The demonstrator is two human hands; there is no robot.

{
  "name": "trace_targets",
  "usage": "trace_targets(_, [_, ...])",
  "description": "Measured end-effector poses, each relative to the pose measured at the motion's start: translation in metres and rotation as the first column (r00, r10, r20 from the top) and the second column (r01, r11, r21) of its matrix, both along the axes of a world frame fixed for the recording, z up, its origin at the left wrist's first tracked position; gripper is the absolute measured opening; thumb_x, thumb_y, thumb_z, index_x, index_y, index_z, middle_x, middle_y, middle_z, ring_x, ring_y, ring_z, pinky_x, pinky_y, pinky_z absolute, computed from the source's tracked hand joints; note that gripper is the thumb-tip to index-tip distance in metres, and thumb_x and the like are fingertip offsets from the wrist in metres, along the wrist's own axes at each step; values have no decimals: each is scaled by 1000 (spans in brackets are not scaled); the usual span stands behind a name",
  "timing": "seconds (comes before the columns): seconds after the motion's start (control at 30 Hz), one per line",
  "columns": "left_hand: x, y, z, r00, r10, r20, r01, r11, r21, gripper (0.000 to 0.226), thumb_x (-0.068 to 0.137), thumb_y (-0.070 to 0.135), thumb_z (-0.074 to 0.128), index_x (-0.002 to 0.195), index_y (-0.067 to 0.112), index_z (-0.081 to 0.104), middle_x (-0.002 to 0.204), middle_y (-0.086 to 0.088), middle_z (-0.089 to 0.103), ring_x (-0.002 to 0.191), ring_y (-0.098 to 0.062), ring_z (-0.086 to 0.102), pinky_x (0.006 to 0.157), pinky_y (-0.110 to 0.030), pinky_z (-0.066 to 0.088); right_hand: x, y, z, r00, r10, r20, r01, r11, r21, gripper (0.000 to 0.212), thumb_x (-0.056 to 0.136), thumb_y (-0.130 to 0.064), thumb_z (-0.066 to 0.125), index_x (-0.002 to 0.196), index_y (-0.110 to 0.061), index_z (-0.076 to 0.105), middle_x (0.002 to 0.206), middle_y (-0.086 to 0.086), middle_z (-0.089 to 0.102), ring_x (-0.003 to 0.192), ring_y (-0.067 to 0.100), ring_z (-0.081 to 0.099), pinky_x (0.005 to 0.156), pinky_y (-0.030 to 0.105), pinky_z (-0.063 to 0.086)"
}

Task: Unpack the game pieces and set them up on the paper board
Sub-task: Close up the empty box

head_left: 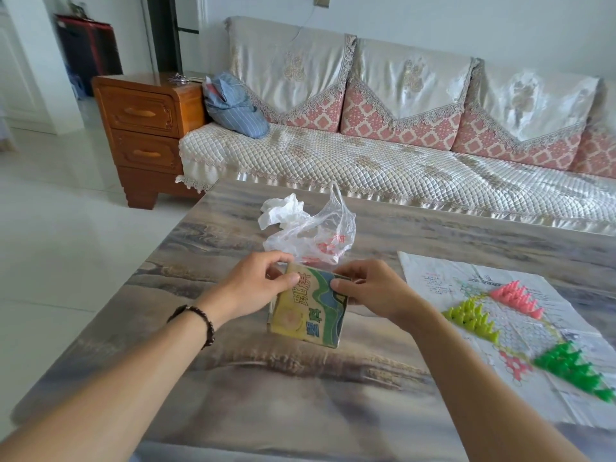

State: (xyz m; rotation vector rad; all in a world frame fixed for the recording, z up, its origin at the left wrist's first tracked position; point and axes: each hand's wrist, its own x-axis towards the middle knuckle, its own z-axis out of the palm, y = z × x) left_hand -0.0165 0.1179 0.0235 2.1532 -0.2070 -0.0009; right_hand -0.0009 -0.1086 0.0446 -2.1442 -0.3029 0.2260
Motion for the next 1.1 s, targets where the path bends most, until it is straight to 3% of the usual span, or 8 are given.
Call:
trace_targets(0.1, [3, 7, -8, 1000, 10, -15, -9, 997, 82, 42, 92, 40, 59, 132, 32, 51, 96, 8, 61, 90, -6, 58, 75, -24, 44, 9, 14, -10, 1000, 3, 10, -3, 1000, -19, 10, 87, -17, 67, 87, -8, 72, 91, 15, 71, 77, 16, 61, 84, 49, 53])
trace_targets(0.2, [13, 11, -17, 999, 45, -6, -44, 987, 155, 44, 89, 44, 60, 131, 31, 53, 109, 8, 54, 104, -12, 56, 85, -29, 44, 21, 21, -17, 1000, 9, 17, -8, 999, -53, 9, 86, -15, 68, 89, -7, 70, 92, 17, 70, 75, 15, 57, 85, 50, 53])
trace_targets(0.37, [32, 8, -24, 996, -3, -93, 17, 988, 155, 68, 84, 54, 63, 142, 31, 39, 149, 8, 36, 136, -14, 33, 103, -32, 29, 38, 21, -23, 999, 28, -30, -29, 999, -43, 22, 86, -15, 69, 107, -9, 67, 90, 8, 68, 79, 15, 61, 76, 33, 58])
trace_targets(0.5, [51, 7, -32, 975, -61, -214, 75, 995, 59, 71, 76, 57, 70, 137, 33, 44, 127, 8, 58, 117, -12, 53, 90, -29, 41, 48, 20, -20, 998, 62, -23, -64, 995, -81, 24, 88, -16, 66, 111, -16, 61, 89, -2, 67, 75, 9, 60, 67, 25, 52])
trace_targets(0.63, [59, 8, -36, 981, -70, -183, 75, 997, 20, 54, 77, 47, 74, 124, 34, 51, 110, 14, 62, 97, -2, 58, 72, -19, 43, 58, 22, -27, 997, 69, -23, -71, 992, -102, 28, 90, -17, 63, 118, -17, 57, 93, -6, 63, 79, 3, 59, 67, 15, 47])
trace_targets(0.83, [65, 10, -44, 990, -63, -124, 71, 996, 60, 45, 73, 38, 81, 113, 28, 62, 105, 12, 66, 95, -5, 62, 85, -26, 51, 70, 27, -50, 1000, 8, 2, -8, 993, -114, 25, 89, -20, 64, 114, -21, 60, 101, 0, 63, 90, 14, 60, 79, 29, 51])
trace_targets(1.0, [59, 7, -46, 999, -26, -28, 32, 978, 206, 42, 74, 42, 79, 110, 29, 65, 104, 16, 64, 94, -2, 59, 76, -17, 44, 67, 32, -63, 989, -136, 62, 147, 958, -248, 33, 86, -35, 66, 115, -19, 59, 101, -2, 62, 89, 13, 58, 55, 12, 37])
trace_targets(1.1, [53, 5, -43, 998, -28, 62, 10, 964, 265, 43, 77, 43, 75, 115, 28, 63, 110, 13, 59, 103, -7, 55, 78, -21, 40, 60, 29, -59, 983, -169, 64, 181, 936, -303, 45, 86, -42, 64, 122, -15, 56, 101, -1, 62, 88, 16, 59, 62, 20, 45])
